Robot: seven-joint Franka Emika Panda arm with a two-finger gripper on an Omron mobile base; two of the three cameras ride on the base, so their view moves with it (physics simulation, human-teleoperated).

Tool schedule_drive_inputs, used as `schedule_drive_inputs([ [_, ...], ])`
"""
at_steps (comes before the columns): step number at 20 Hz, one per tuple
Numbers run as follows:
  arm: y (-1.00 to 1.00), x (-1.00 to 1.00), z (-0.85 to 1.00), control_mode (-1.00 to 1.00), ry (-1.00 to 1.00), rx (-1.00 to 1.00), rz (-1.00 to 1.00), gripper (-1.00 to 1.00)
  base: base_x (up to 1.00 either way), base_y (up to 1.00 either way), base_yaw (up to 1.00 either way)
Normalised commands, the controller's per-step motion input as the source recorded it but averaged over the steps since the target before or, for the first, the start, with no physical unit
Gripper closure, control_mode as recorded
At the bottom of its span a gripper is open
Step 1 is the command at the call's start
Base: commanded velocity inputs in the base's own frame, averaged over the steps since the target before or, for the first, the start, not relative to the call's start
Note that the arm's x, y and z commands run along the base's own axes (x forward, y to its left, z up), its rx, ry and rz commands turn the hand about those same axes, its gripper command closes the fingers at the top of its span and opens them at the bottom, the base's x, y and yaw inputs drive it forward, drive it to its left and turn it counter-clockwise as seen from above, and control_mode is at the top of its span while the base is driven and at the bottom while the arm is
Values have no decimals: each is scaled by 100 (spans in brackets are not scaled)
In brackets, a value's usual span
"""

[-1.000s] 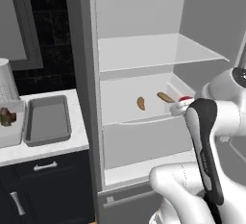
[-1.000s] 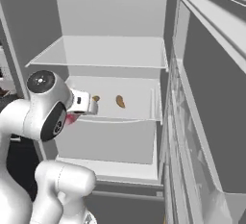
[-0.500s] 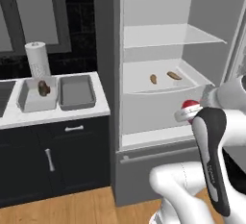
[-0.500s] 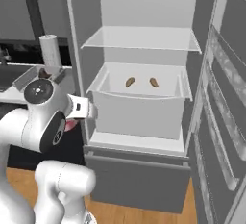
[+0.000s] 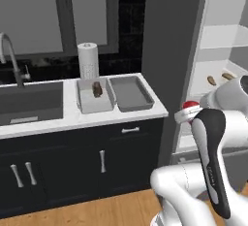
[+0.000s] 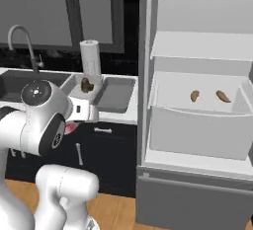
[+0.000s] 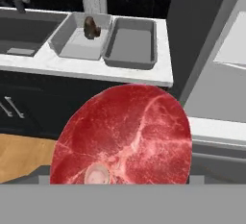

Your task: Place one sweet potato and one steak in each tupperware on the nearby counter, to pack two identical lunches.

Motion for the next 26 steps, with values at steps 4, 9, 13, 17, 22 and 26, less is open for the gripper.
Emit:
schedule_drive_inputs([
  [4,0,0,0,100,0,0,0,100,100,92,0],
  [9,0,0,0,100,0,0,0,100,100,62,0],
  [13,0,0,0,100,0,0,0,100,100,13,-7],
  [17,0,77,-50,-100,2,0,-4,100,0,0,0],
  [22,-9,57,-55,-100,3,0,-1,100,0,0,0],
  [26,-74,41,-45,-100,0,0,-9,100,0,0,0],
])
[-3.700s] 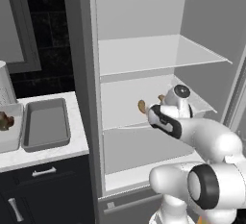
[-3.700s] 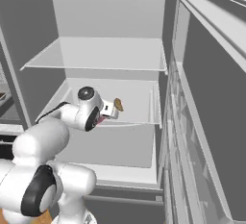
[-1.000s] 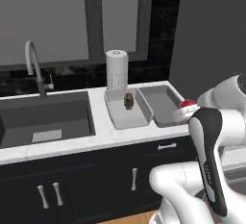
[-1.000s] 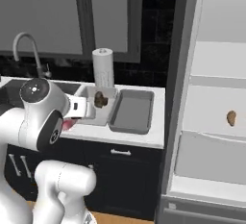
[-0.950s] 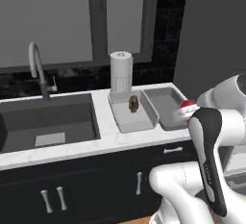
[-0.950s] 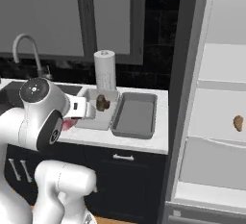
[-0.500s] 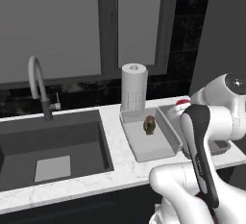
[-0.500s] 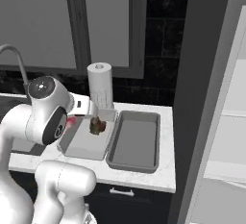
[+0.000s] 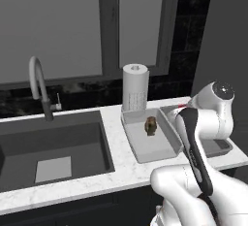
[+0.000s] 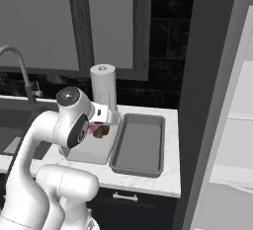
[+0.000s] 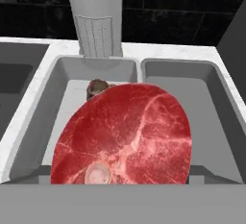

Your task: Place one sweet potato and one steak in each tupperware on the nearby counter, to pack two identical lunches.

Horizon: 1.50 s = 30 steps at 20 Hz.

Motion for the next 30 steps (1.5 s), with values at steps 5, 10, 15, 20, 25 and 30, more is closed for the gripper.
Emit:
schedule_drive_inputs([
  [5,-84,52,-33,-100,4,1,-4,100,0,0,0],
  [10,-55,50,-29,-100,7,0,0,100,0,0,0],
  [15,-44,43,-31,-100,9,0,0,100,0,0,0],
  [20,-21,43,-39,-100,5,0,0,100,0,0,0],
  [25,-2,46,-57,-100,0,0,0,100,0,0,0],
  [30,-21,45,-28,-100,0,1,0,-100,0,0,0],
])
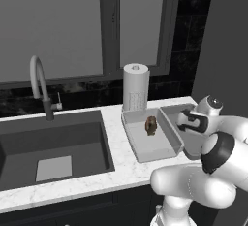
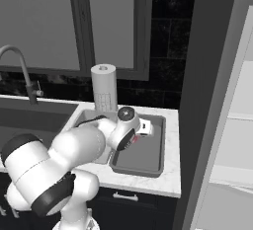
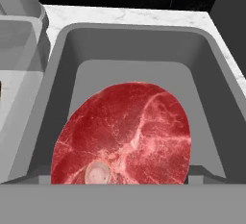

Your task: Place one sweet potato and one steak in each tupperware on the nearby counter, to pack two identical lunches.

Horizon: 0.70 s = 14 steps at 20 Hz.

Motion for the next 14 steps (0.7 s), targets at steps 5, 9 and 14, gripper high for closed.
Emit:
schedule_drive_inputs([
  [5,-21,57,-5,-100,0,4,0,-100,0,0,0],
  [9,0,31,0,-100,0,0,1,-100,0,0,0],
  [14,0,1,1,-100,0,0,0,-100,0,0,0],
])
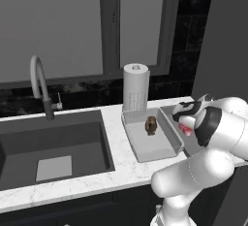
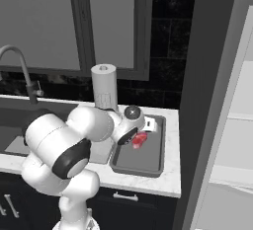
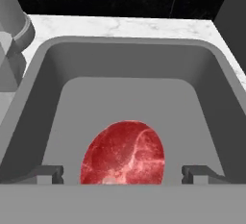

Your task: Place one sweet potato and one steak in each tupperware on the nearby counter, to pack two identical lunches.

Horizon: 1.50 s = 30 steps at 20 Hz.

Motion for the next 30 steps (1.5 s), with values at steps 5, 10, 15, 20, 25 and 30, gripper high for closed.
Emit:
schedule_drive_inputs([
  [5,17,-32,67,-100,0,0,5,-100,0,0,0],
  [10,57,-40,92,-100,0,0,8,-100,0,0,0],
  [15,63,-65,90,-100,-3,0,1,-100,0,0,0],
  [20,39,-99,76,-100,-10,6,1,-100,0,0,0],
  [25,37,-100,68,-100,-3,9,0,-100,0,0,0],
  [30,51,-74,68,-100,7,0,0,-100,0,0,0],
])
